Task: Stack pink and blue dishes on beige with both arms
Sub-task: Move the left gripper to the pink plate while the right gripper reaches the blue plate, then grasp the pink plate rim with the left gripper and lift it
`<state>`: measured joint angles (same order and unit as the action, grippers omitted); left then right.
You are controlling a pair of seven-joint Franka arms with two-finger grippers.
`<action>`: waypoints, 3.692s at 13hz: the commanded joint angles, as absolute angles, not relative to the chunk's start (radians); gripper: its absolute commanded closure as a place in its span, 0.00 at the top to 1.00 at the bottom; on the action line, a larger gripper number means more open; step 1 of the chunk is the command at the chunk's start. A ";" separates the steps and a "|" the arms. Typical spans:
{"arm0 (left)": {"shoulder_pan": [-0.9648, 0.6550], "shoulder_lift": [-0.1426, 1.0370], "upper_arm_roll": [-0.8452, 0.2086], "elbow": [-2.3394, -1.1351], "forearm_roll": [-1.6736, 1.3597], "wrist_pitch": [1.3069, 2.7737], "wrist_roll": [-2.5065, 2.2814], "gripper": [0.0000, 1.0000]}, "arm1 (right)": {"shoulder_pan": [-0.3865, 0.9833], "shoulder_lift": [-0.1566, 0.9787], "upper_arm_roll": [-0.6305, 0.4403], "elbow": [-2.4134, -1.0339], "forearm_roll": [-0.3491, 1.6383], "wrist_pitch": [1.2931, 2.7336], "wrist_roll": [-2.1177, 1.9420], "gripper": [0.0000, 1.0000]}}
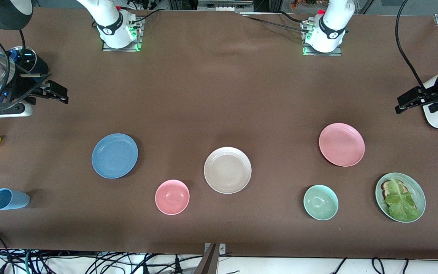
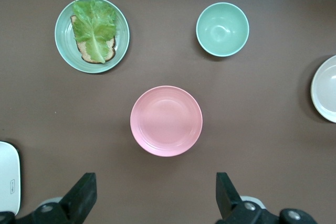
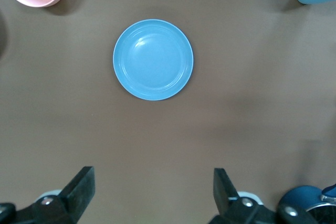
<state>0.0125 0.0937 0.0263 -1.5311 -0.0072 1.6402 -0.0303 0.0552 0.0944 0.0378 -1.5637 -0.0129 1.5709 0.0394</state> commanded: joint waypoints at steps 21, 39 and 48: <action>0.155 0.540 0.020 -1.768 0.034 2.069 0.080 1.00 | 0.094 0.190 0.041 -1.572 -0.017 1.646 0.051 1.00; 0.156 0.502 -0.017 -1.950 0.029 2.247 -0.027 0.00 | 0.031 0.282 0.034 -1.594 0.011 1.746 -0.049 1.00; 0.152 0.425 -0.103 -1.717 -0.218 1.819 -0.128 0.00 | 0.020 0.287 0.035 -1.588 0.015 1.747 -0.095 1.00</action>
